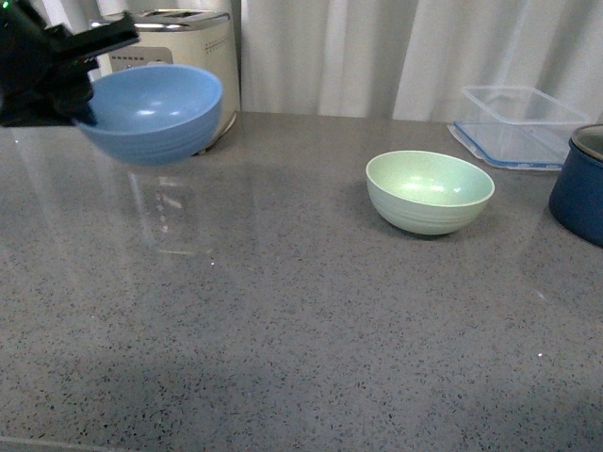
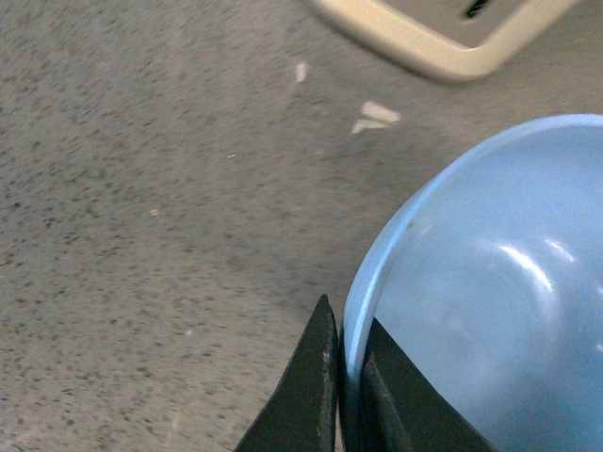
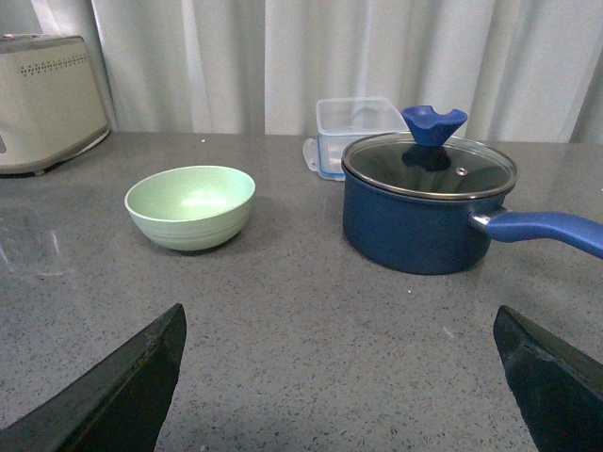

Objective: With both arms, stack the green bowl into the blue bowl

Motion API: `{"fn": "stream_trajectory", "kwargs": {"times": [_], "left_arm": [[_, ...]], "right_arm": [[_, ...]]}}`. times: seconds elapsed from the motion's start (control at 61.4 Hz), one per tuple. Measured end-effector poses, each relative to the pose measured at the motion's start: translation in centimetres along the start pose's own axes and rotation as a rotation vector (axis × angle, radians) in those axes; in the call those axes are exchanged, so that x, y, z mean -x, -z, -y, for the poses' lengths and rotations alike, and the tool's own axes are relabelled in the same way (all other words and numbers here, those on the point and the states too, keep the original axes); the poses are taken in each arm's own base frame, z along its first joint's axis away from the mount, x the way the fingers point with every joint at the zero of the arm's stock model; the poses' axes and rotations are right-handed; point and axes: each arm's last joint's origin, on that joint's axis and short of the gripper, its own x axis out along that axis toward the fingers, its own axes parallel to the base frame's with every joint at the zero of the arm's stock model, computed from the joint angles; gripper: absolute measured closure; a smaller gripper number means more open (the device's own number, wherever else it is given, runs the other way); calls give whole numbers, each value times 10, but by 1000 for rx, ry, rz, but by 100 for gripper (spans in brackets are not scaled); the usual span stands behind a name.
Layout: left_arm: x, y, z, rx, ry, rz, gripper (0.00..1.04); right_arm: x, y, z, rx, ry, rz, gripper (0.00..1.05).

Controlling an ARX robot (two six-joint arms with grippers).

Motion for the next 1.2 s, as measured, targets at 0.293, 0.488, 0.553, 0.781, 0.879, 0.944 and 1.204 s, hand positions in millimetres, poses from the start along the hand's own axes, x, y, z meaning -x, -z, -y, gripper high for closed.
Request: {"fn": "stream_trajectory", "kwargs": {"times": [0.293,0.488,0.553,0.781,0.879,0.944,1.204], "left_arm": [[-3,14,64,-78,102,-25,101],[-31,27,83,-102,98,-82,101],[-38,29,87,-102,90,-93,101],[-53,34,100,-107,86,-116,101],[-59,39,102,-113,86,-127,101],[-63,42,103,-116,83,-134,101],[-77,51,103,-124,68,-163,101]], "right_arm": [[0,0,0,0,0,0,10],[0,0,0,0,0,0,10],[0,0,0,0,0,0,10],[0,0,0,0,0,0,10],[0,0,0,0,0,0,10],[0,0,0,0,0,0,10],[0,0,0,0,0,0,10]]}}
